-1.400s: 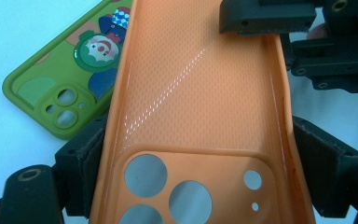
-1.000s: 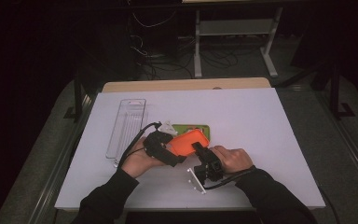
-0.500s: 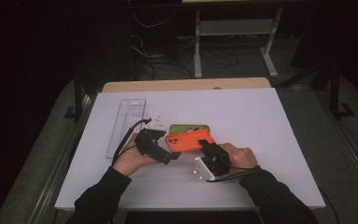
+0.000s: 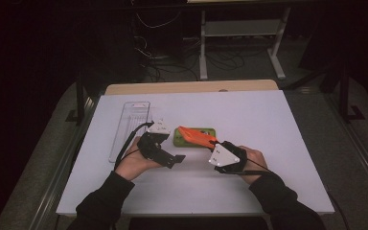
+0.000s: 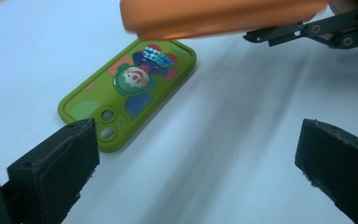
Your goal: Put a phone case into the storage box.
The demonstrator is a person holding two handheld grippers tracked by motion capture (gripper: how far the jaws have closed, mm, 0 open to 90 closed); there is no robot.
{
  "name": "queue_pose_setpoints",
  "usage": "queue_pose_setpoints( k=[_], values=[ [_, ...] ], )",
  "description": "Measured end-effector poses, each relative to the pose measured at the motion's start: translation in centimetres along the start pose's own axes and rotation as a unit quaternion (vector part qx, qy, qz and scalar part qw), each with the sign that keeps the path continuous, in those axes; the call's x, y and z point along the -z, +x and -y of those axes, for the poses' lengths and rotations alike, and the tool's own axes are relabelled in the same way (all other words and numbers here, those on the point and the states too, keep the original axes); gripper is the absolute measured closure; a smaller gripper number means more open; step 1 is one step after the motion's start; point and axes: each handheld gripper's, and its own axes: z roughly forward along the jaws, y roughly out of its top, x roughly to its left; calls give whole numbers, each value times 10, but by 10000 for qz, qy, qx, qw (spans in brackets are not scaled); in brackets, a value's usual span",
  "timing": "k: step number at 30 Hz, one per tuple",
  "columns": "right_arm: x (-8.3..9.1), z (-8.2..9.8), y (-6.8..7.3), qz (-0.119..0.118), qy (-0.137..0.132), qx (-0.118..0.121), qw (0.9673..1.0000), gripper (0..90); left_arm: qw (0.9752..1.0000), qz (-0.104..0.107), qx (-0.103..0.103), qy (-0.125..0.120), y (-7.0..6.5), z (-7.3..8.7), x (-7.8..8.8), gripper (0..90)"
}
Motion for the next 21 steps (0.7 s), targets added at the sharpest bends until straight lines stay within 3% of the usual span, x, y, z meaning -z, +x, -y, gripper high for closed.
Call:
queue_pose_setpoints(
  k=[2, 3, 4, 7, 9, 11, 12, 16, 18, 19, 20, 21],
  values=[
    [1, 0, -3, -102, -16, -198, 9998, 784, 10000, -10, 2, 3, 0, 0, 0, 0],
    [1, 1, -5, -200, -19, -417, 9989, 784, 10000, -13, 2, 35, 0, 0, 1, 0],
    [1, 1, -5, -200, -19, -417, 9989, 784, 10000, -18, 78, -35, -1, 0, -1, 0],
    [0, 2, -9, -461, -20, -935, 9945, 784, 9998, 52, 207, 18, 0, 1, -1, 0],
    [-1, 2, -9, -516, -9, -1026, 9934, 784, 9996, 71, 274, -1, 0, 2, -2, 0],
    [-3, 3, -11, -676, 16, -1303, 9892, 784, 9997, 39, 238, 3, 0, 2, -2, 0],
    [-3, 3, -11, -676, 16, -1303, 9892, 784, 9997, 39, 238, 3, 0, 2, -2, 0],
    [-4, 4, -14, -870, -16, -1589, 9835, 784, 9998, 4, 190, 12, 0, 2, -2, 0],
    [-5, 4, -16, -992, -26, -1776, 9791, 784, 9996, -16, 263, -34, -1, 2, -3, 0],
    [-5, 4, -17, -1073, -26, -1915, 9756, 784, 9998, -27, 205, -1, 0, 2, -3, 0],
    [-5, 4, -17, -1073, -26, -1915, 9756, 784, 9998, -29, 205, 20, 0, 2, -2, 0],
    [-4, 4, -17, -1106, -37, -2079, 9719, 784, 9998, -32, 216, 9, 0, 2, -3, 0]
  ],
)
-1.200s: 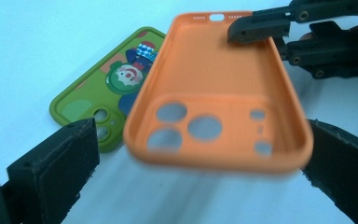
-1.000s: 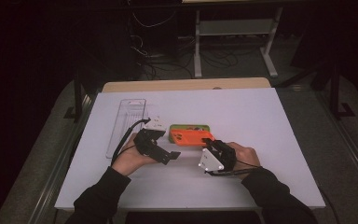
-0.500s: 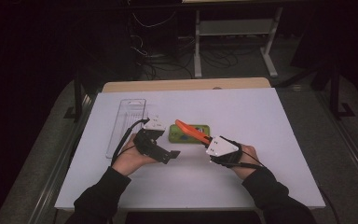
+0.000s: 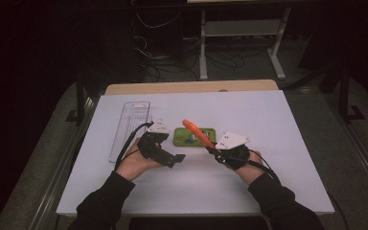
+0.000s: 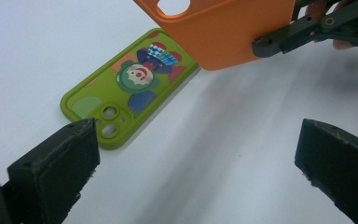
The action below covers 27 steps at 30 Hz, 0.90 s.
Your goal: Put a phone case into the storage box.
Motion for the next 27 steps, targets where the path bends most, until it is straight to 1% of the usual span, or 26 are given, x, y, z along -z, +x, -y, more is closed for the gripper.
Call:
queue_pose_setpoints(
  k=[1, 2, 3, 4, 5, 6, 7, 8, 9, 10, 11, 12, 13, 14, 15, 16, 17, 18, 19, 20, 23, 25, 27],
  values=[
    [0, 0, 0, -68, 19, -156, 9999, 784, 10000, 0, -8, 0, 0, 0, 0, 0],
    [1, 0, -3, -184, -7, -270, 9995, 785, 10000, 4, -12, -8, 0, 0, 0, 0],
    [1, 0, -3, -184, -7, -270, 9995, 785, 10000, 16, 58, -75, -1, 0, -1, 0],
    [1, 0, -5, -226, -29, -313, 9993, 784, 9999, 20, 64, -75, -1, 0, -1, 0],
    [1, 0, -6, -280, -48, -401, 9988, 784, 9999, 14, 69, -72, -2, 0, 0, 0],
    [1, 1, -8, -348, -41, -459, 9983, 784, 10000, 11, 30, -40, -1, 0, 0, 0],
    [0, 2, -9, -407, -47, -592, 9974, 785, 10000, 16, 54, -55, -1, 0, 0, 0],
    [0, 2, -11, -431, -78, -622, 9971, 785, 10000, 24, 57, -57, -1, 0, 0, 0],
    [0, 3, -12, -509, -93, -689, 9963, 785, 9999, 25, 99, -86, -1, 0, 0, 0],
    [0, 3, -14, -571, -120, -838, 9948, 785, 9999, 18, 107, -109, -1, 0, 0, 0],
    [0, 3, -14, -571, -120, -838, 9948, 785, 9998, 0, 99, -149, 0, 0, 0, 0],
    [0, 3, -15, -629, -134, -932, 9936, 785, 9999, 15, 70, -129, 1, 0, 2, 0],
    [0, 3, -16, -674, -153, -1006, 9925, 785, 9997, 49, 161, -181, 0, 0, 2, 0],
    [0, 3, -16, -729, -176, -1119, 9909, 785, 9995, 46, 151, -264, 1, -1, 2, 0],
    [0, 4, -19, -831, -220, -1267, 9882, 785, 9993, 58, 230, -282, 1, -1, 2, 0],
    [0, 5, -19, -865, -247, -1339, 9869, 785, 9995, 55, 198, -253, 2, -1, 3, 0],
    [0, 5, -19, -865, -247, -1339, 9869, 785, 9995, 39, 162, -270, 3, -1, 3, 0],
    [-1, 6, -21, -908, -270, -1421, 9853, 785, 9996, 32, 121, -243, 3, -1, 4, 0],
    [-1, 6, -21, -908, -270, -1421, 9853, 785, 9996, 28, 132, -260, 3, -1, 3, 0],
    [-1, 7, -21, -910, -258, -1478, 9845, 786, 9994, 37, 180, -292, 3, -2, 3, 0],
    [-2, 6, -21, -898, -286, -1440, 9851, 786, 9979, 57, 413, -498, 2, -5, 2, 0],
    [-1, 5, -20, -896, -311, -1472, 9845, 785, 9970, 47, 481, -598, 2, -8, 2, 0],
    [-1, 4, -19, -898, -345, -1464, 9845, 786, 9963, 30, 496, -697, 3, -12, 2, 0]
  ],
)
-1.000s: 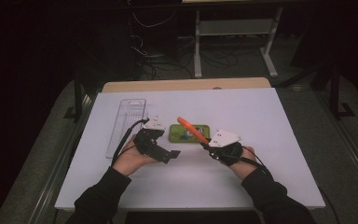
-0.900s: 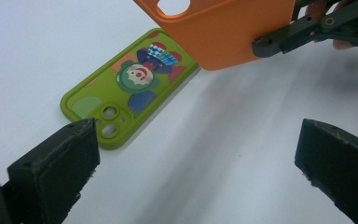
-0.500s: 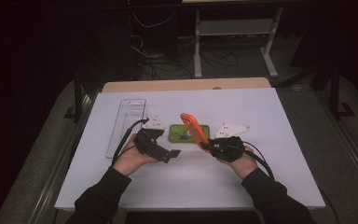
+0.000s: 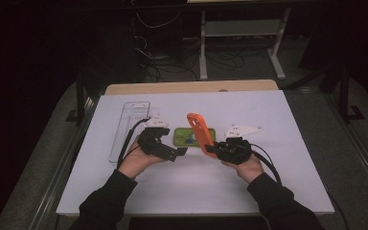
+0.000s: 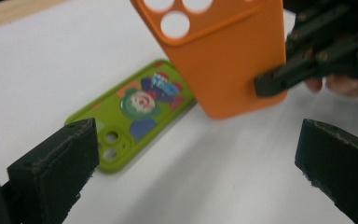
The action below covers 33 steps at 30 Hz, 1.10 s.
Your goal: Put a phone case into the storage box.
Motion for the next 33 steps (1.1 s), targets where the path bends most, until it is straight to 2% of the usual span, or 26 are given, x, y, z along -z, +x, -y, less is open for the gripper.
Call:
queue_pose_setpoints(
  k=[5, 10, 17, 33],
  values=[
    [-1, -1, 2, -22, -56, 0, 10000, 786, 9998, 95, 105, -157, 1, -7, -2, 0],
    [-4, -2, 6, -44, -104, 4, 9999, 786, 9994, 205, 90, -267, 0, -16, -8, 0],
    [-6, -4, 9, -69, -160, 36, 9998, 786, 9990, 250, 73, -369, 0, -25, -16, 0],
    [-5, -7, 14, -129, -329, 6, 9994, 787, 9971, 387, 156, -636, -1, -31, -27, 0]
  ],
)
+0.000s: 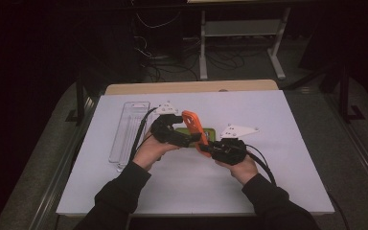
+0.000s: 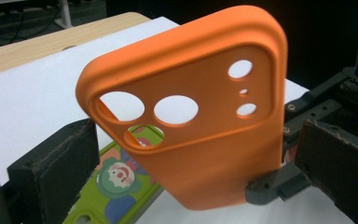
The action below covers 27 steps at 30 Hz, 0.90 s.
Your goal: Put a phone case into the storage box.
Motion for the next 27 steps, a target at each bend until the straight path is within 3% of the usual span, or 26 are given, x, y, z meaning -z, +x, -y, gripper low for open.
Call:
queue_pose_setpoints(
  k=[13, 27],
  values=[
    [0, 0, 3, -115, -65, 26, 9999, 787, 9999, 137, -54, -21, 1, 3, -12, 0],
    [-6, 3, 5, -110, 38, 82, 9999, 788, 9996, 251, 126, -38, 3, 5, -14, 0]
  ],
)
